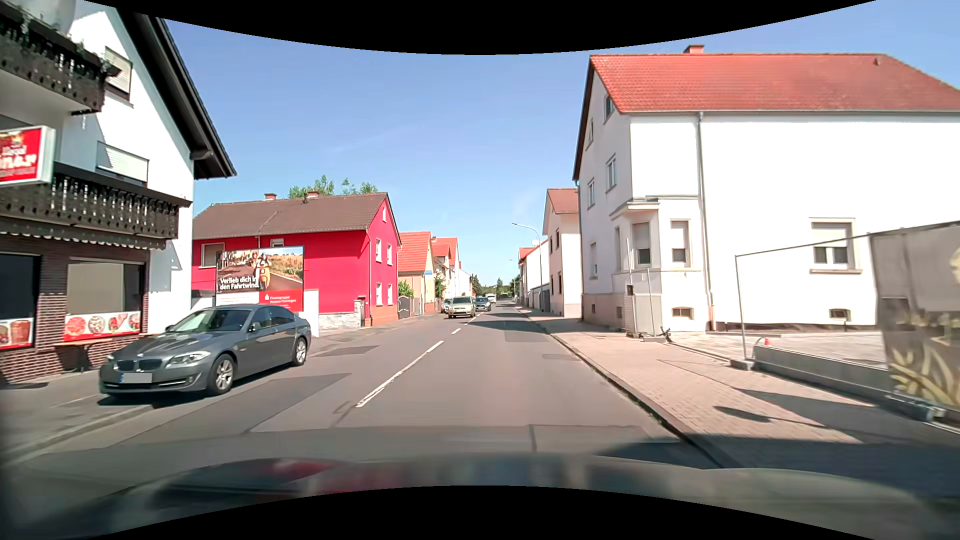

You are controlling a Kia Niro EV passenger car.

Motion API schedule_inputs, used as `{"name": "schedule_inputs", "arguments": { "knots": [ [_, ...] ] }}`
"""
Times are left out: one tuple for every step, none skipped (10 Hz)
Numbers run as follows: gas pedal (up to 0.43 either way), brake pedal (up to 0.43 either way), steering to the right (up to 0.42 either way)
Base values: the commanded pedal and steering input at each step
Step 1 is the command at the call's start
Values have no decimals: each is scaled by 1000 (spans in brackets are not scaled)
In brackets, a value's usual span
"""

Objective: Follow the waypoints while adhering to traffic rules and regulations

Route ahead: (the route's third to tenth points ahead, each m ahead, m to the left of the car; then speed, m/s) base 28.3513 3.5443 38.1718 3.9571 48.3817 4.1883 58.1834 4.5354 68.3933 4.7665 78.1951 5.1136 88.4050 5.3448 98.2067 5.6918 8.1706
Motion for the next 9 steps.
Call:
{"name": "schedule_inputs", "arguments": {
  "knots": [
    [0,0,-5],
    [0,0,-5],
    [0,0,-7],
    [0,0,-9],
    [0,0,-10],
    [0,0,-10],
    [0,0,-10],
    [0,0,-10],
    [0,0,-10]
  ]
}}
